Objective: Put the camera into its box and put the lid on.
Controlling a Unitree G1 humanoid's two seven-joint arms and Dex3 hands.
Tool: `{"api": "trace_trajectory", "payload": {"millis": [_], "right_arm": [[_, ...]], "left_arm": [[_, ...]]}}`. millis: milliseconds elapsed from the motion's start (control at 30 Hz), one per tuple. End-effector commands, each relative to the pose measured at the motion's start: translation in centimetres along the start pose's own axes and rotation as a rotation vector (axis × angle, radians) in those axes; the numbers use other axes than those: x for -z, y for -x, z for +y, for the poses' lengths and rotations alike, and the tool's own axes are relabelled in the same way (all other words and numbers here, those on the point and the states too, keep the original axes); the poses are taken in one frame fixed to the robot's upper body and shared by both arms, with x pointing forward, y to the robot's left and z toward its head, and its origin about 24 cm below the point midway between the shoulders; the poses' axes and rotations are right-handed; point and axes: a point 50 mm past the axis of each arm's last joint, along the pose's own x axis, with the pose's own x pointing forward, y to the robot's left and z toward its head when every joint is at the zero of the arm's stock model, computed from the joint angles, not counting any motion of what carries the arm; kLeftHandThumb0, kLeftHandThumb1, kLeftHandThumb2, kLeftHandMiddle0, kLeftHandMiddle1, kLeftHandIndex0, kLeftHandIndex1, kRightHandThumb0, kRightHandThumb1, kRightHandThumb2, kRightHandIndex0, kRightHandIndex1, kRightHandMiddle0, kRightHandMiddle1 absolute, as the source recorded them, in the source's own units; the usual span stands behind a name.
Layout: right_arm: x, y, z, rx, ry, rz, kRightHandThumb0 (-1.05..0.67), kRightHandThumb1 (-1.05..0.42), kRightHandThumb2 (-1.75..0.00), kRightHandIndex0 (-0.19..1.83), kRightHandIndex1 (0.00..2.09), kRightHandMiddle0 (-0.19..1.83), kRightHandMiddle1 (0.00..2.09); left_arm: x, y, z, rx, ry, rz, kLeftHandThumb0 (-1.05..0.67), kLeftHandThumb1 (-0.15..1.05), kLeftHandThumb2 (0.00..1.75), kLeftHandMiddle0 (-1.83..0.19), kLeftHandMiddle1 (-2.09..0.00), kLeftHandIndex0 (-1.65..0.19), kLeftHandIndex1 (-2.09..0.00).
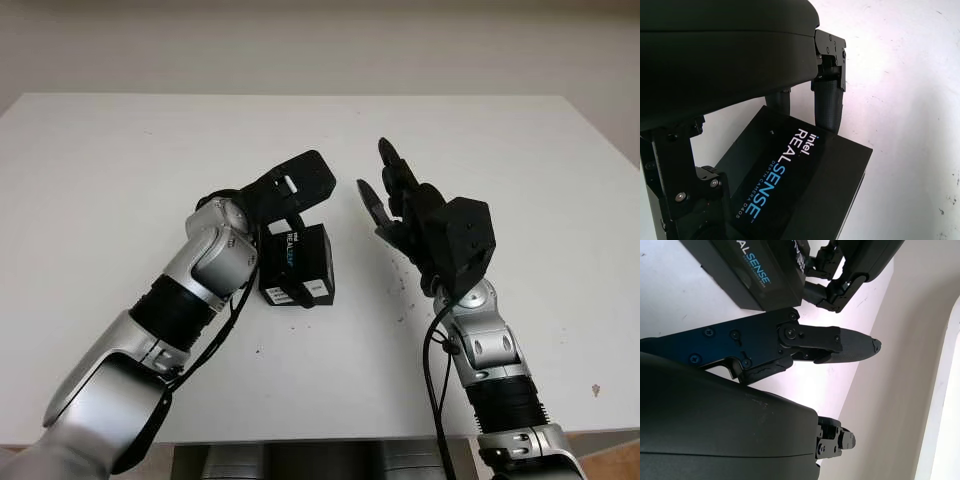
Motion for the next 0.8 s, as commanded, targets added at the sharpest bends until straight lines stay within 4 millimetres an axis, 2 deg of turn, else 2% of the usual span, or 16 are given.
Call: {"api": "trace_trajectory", "payload": {"millis": [0, 67, 167, 200, 233, 267, 367, 400, 467, 500, 767], "right_arm": [[-0.5, 0.0, 0.0, 0.004, -0.003, -0.029, -0.71, -1.05, -0.42, -0.05, 0.06, -0.02, 0.06], [-0.5, 0.0, 0.0, 0.007, 0.005, -0.029, -0.71, -1.05, -0.43, -0.04, 0.06, -0.01, 0.06], [-0.4, 0.0, 0.0, 0.009, -0.003, -0.028, -0.71, -1.05, -0.43, -0.05, 0.05, -0.02, 0.06], [-0.4, 0.0, 0.0, 0.01, -0.004, -0.029, -0.71, -1.05, -0.43, -0.05, 0.06, -0.01, 0.06], [-0.3, 0.0, 0.0, 0.008, -0.007, -0.027, -0.71, -1.05, -0.42, -0.04, 0.06, -0.01, 0.06], [-0.3, 0.0, 0.0, 0.007, -0.008, -0.028, -0.72, -1.05, -0.42, -0.04, 0.06, -0.02, 0.05], [-0.3, 0.0, 0.1, 0.009, -0.013, -0.028, -0.71, -1.05, -0.42, -0.04, 0.06, -0.01, 0.06], [-0.3, 0.0, 0.1, 0.009, -0.013, -0.03, -0.71, -1.05, -0.42, -0.04, 0.06, -0.01, 0.06], [-0.3, 0.1, 0.1, 0.01, -0.009, -0.031, -0.71, -1.05, -0.43, -0.04, 0.06, -0.01, 0.06], [-0.3, 0.1, 0.1, 0.011, -0.005, -0.032, -0.71, -1.05, -0.43, -0.04, 0.06, -0.01, 0.06], [-0.1, 0.1, 0.1, 0.01, -0.003, -0.038, -0.72, -1.05, -0.43, -0.03, 0.06, -0.01, 0.06]], "left_arm": [[-1.4, 0.1, -0.7, 0.029, 0.001, -0.039, -0.3, 1.05, 0.44, -0.57, -2.09, 0.07, -2.08], [-1.5, 0.1, -0.8, 0.031, -0.009, -0.051, -0.31, 1.05, 0.44, -0.4, -2.09, 0.15, -2.03], [-1.6, 0.2, -0.8, 0.028, -0.059, -0.069, -0.34, 1.05, 0.44, -0.16, -2.08, 0.15, -1.91], [-1.6, 0.2, -0.9, 0.034, -0.073, -0.08, -0.35, 1.05, 0.45, -0.06, -1.98, 0.15, -1.86], [-1.6, 0.3, -0.9, 0.058, -0.106, -0.077, -0.4, 1.05, 0.45, 0.05, -1.67, 0.17, -1.6], [-1.7, 0.3, -0.9, 0.085, -0.142, -0.075, -0.41, 1.05, 0.46, 0.12, -1.31, 0.18, -1.23], [-1.8, 0.4, -1.0, 0.132, -0.288, -0.064, -0.54, 1.05, 0.44, 0.1, -0.33, 0.18, -0.41], [-1.8, 0.4, -1.1, 0.136, -0.33, -0.06, -0.56, 1.05, 0.43, 0.09, -0.21, 0.17, -0.31], [-1.8, 0.4, -1.2, 0.133, -0.395, -0.061, -0.64, 1.05, 0.43, 0.16, -0.07, 0.19, -0.09], [-1.8, 0.4, -1.3, 0.132, -0.422, -0.064, -0.66, 1.05, 0.43, 0.17, -0.04, 0.19, -0.05], [-1.8, 0.8, -1.8, 0.146, -0.52, -0.081, -0.8, 1.05, 0.48, 0.19, 0.0, 0.19, 0.0]]}}
